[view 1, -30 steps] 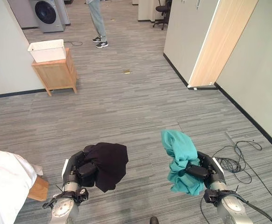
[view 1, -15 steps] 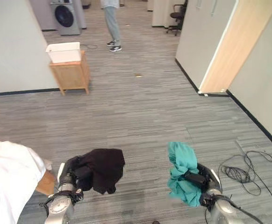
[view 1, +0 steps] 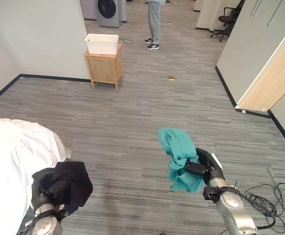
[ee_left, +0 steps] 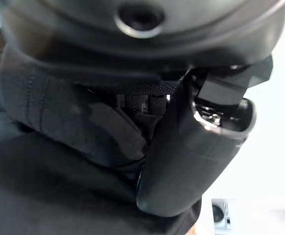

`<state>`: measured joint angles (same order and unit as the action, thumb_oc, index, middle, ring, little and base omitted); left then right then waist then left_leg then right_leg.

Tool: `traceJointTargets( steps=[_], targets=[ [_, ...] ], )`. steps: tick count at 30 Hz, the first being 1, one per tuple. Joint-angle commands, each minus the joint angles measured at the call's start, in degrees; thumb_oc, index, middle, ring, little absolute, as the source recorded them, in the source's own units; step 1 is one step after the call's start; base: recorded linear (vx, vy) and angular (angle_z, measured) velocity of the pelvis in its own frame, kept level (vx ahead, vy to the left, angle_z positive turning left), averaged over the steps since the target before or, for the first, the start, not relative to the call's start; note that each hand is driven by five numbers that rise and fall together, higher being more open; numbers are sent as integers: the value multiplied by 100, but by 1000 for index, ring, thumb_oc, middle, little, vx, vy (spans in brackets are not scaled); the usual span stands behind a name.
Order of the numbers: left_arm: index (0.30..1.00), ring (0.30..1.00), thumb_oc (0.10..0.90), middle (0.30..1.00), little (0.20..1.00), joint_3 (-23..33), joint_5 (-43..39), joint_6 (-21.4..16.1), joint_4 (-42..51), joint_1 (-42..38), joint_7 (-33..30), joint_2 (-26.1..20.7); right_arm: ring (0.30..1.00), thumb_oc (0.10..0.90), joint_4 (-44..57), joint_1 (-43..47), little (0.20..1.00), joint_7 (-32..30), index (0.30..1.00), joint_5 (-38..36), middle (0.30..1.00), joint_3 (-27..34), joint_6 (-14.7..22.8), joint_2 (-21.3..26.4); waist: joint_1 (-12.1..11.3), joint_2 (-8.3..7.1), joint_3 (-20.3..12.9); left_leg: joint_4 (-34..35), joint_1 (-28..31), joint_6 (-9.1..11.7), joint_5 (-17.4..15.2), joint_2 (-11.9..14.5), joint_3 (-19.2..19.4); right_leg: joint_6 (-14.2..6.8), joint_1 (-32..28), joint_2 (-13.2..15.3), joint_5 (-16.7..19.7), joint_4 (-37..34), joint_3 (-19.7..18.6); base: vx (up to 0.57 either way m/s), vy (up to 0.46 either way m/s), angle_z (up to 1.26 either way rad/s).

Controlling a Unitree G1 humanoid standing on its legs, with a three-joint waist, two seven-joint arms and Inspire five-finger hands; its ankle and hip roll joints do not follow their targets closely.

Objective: Pick up bed clothes into laundry basket.

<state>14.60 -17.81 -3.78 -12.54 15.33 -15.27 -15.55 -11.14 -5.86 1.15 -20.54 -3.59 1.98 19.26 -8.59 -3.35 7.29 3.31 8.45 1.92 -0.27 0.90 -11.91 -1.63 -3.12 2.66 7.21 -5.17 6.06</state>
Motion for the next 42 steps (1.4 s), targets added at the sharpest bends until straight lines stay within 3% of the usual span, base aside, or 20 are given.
traceJointTargets(
  steps=[1,13,19,21,24,25,26,28,30,32,33,34,35,37,38,39,40,41,42],
  targets=[
    [300,300,400,300,300,-68,275,-775,695,-712,20,-526,300,400,456,320,300,-96,300,-90,300,330,599,154,268,-19,-465,-85,-625,-156,285,-133,458,-271,-385,159,-947,416,243,19,21,-8],
    [300,300,400,300,300,-94,272,-755,696,-776,-31,-645,300,400,392,318,300,-134,300,-170,300,340,588,151,387,-60,-408,-50,-652,-192,193,-123,682,-343,-243,188,-817,311,7,40,35,-14],
    [300,300,400,300,300,97,275,-778,688,-733,-137,-695,300,400,297,437,300,-125,300,-158,300,282,565,179,318,-121,-307,-267,-760,-247,-49,-168,834,-433,-188,273,-839,319,-56,59,68,-9],
    [300,300,400,300,300,256,255,-790,652,-730,-228,-749,300,400,271,566,300,-122,300,-195,300,287,581,164,242,-98,-188,-458,-835,-369,-230,-193,944,-515,144,371,-961,1048,-106,29,157,-17],
    [300,300,400,300,300,309,266,-746,557,-753,-242,-822,300,400,382,575,300,-97,300,-200,300,280,612,78,277,-30,8,-591,-778,-547,-331,-224,953,-709,806,461,-472,2561,-112,29,162,-22],
    [300,300,400,300,300,311,266,-744,557,-757,-241,-823,300,400,388,575,300,-98,300,-199,300,281,609,77,266,-49,-4,-607,-812,-555,-333,-245,970,-720,886,482,-501,2658,-143,85,262,-46],
    [300,300,400,300,300,384,345,-701,623,-685,-233,-867,300,400,510,477,300,-47,300,-173,300,298,604,14,385,138,193,-670,-635,-681,-465,-179,914,-760,1414,489,-24,3800,-112,112,249,-42],
    [300,300,400,300,300,434,365,-690,664,-722,-276,-927,300,400,507,450,300,-57,300,-115,300,284,589,5,433,227,314,-755,-468,-690,-473,-95,892,-725,1954,565,-124,4367,38,265,173,-27],
    [300,300,400,300,300,542,322,-725,631,-732,-317,-976,300,400,525,365,300,-29,300,-151,300,317,561,-21,564,176,305,-697,-134,-599,-562,-37,825,-688,2299,782,-205,3832,228,441,-43,-6],
    [300,300,400,300,300,625,292,-741,679,-693,-327,-985,300,400,530,284,300,-14,300,-169,300,366,541,-4,673,183,283,-570,110,-516,-607,61,710,-687,2319,749,-238,3390,285,463,-129,8],
    [300,300,400,300,300,748,244,-772,626,-719,-375,-1032,300,400,468,174,300,-57,300,-213,300,515,542,50,857,101,255,-431,457,-326,-729,158,531,-735,2496,675,-201,2252,138,421,-144,15],
    [300,300,400,300,300,747,239,-778,615,-718,-375,-1037,300,400,466,171,300,-57,300,-216,300,511,544,51,882,170,261,-394,502,-313,-736,245,512,-735,2374,607,-154,2100,213,821,-282,40],
    [300,300,400,300,300,808,141,-821,522,-816,-394,-1063,300,400,447,35,300,-96,300,-281,300,678,547,94,1051,149,222,-316,811,-103,-860,425,365,-861,2483,520,20,1089,56,686,-222,53],
    [300,300,400,300,300,879,158,-846,510,-867,-433,-1072,300,400,419,-13,300,-106,300,-271,300,768,555,107,1117,189,189,-345,943,-10,-856,608,270,-922,2472,520,247,671,47,646,-236,61],
    [300,300,400,300,300,935,194,-880,515,-830,-448,-1064,300,400,377,-115,300,-120,300,-179,300,906,546,195,1131,165,143,-517,1077,109,-825,735,190,-994,2512,587,471,845,50,559,-256,70],
    [300,300,400,300,300,1008,228,-895,511,-819,-495,-1058,300,400,375,-149,300,-106,300,-150,300,971,546,258,1122,167,83,-802,1033,215,-557,856,137,-962,2418,533,401,943,49,788,-409,80],
    [300,300,400,300,300,1074,370,-832,468,-759,-562,-1088,300,400,360,-194,300,-128,300,-108,300,1067,565,273,1145,161,-23,-1144,927,276,-218,1028,56,-789,2420,415,249,1209,-18,596,-315,90],
    [300,300,400,300,300,1004,376,-815,470,-760,-524,-1065,300,400,222,-161,300,-204,300,-149,300,1074,589,318,1176,177,-21,-1595,724,360,426,1078,168,-686,2312,343,204,1373,22,633,-375,103],
    [300,300,400,300,300,1027,345,-797,430,-745,-566,-1008,300,400,244,-135,300,-203,300,-244,300,1073,597,346,1116,111,-23,-2610,325,405,1099,1208,326,-512,1975,296,-37,1378,179,591,-427,101]
  ],
)
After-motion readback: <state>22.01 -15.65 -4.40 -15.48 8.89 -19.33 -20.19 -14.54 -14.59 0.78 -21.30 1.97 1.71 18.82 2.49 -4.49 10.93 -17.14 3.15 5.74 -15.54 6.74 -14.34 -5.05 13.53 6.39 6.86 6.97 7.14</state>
